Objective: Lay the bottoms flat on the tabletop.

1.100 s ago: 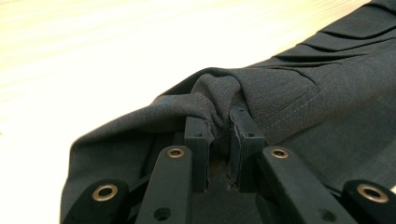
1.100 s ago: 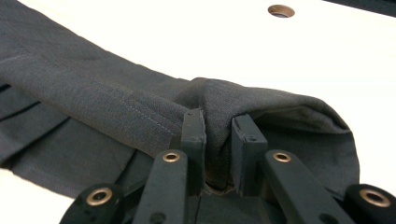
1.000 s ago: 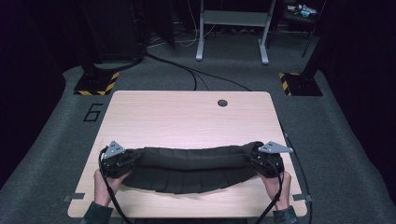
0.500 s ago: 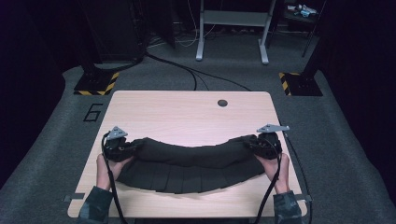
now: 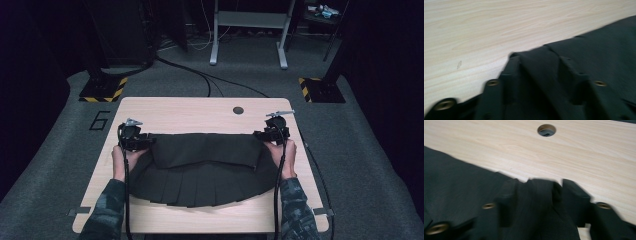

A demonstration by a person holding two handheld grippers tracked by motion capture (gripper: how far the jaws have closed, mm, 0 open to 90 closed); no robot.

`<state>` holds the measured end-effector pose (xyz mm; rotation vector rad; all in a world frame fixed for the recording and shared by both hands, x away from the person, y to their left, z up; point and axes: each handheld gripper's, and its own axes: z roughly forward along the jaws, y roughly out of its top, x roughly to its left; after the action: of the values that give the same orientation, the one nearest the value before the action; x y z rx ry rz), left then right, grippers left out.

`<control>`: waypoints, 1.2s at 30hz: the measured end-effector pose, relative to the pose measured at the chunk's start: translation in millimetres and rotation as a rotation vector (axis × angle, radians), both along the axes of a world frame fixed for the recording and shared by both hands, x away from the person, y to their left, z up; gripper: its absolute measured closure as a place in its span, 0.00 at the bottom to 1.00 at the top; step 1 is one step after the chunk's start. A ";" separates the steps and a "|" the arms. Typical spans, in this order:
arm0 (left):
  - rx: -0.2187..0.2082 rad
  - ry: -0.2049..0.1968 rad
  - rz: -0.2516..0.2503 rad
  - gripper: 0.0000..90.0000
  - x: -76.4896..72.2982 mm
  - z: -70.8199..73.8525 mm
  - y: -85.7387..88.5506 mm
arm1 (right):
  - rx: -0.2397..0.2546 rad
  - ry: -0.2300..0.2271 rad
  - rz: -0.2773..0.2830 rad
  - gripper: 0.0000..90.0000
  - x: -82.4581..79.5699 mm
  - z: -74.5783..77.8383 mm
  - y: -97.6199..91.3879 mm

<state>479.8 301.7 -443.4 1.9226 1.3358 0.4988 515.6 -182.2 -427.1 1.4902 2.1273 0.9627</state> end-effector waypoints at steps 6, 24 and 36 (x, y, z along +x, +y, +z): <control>-0.005 0.009 -0.008 0.35 -13.6 -6.5 6.0 | 0.015 0.016 0.003 0.32 -14.9 -13.9 -9.5; 0.101 0.167 -0.046 0.08 -16.0 -67.2 -9.7 | -0.089 0.167 0.048 0.05 -20.3 -81.2 -11.1; 0.109 0.079 -0.043 0.05 -42.6 -79.1 -9.5 | -0.090 0.064 0.042 0.10 -44.8 -89.7 -14.2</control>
<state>437.3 292.2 -522.4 2.0750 1.3380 0.4880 470.8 -196.4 -516.9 1.4565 2.2246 0.8325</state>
